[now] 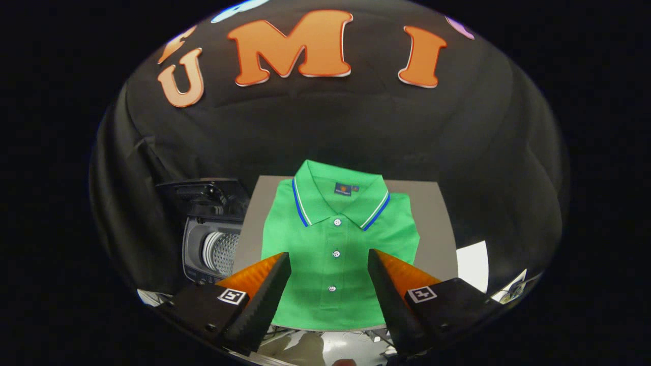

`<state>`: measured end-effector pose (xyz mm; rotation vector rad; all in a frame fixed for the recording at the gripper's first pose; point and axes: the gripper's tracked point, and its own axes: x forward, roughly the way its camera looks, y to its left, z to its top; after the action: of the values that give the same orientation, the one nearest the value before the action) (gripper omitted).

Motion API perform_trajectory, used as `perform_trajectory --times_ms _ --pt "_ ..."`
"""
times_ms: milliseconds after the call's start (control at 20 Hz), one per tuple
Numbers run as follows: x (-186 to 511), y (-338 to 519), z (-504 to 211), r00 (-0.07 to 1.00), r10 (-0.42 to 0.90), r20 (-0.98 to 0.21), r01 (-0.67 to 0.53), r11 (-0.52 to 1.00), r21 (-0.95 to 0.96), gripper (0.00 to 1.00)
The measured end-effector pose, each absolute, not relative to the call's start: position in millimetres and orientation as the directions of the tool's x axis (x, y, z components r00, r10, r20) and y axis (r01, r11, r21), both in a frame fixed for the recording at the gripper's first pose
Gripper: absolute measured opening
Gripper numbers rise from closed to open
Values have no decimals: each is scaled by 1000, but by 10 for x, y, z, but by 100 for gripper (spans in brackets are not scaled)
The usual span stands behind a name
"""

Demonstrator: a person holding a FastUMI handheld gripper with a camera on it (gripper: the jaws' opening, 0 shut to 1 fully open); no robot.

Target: Put the clothes into the washing machine and then close the washing machine lid.

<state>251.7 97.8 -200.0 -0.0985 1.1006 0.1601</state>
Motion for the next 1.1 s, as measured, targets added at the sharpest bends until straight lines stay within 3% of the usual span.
perform_trajectory --times_ms 700,1100 --pt "2555 904 -2654 158 7 -987 -178 984 -22 98" --pt "2593 926 -2698 75 3 -997 -213 977 -13 96"
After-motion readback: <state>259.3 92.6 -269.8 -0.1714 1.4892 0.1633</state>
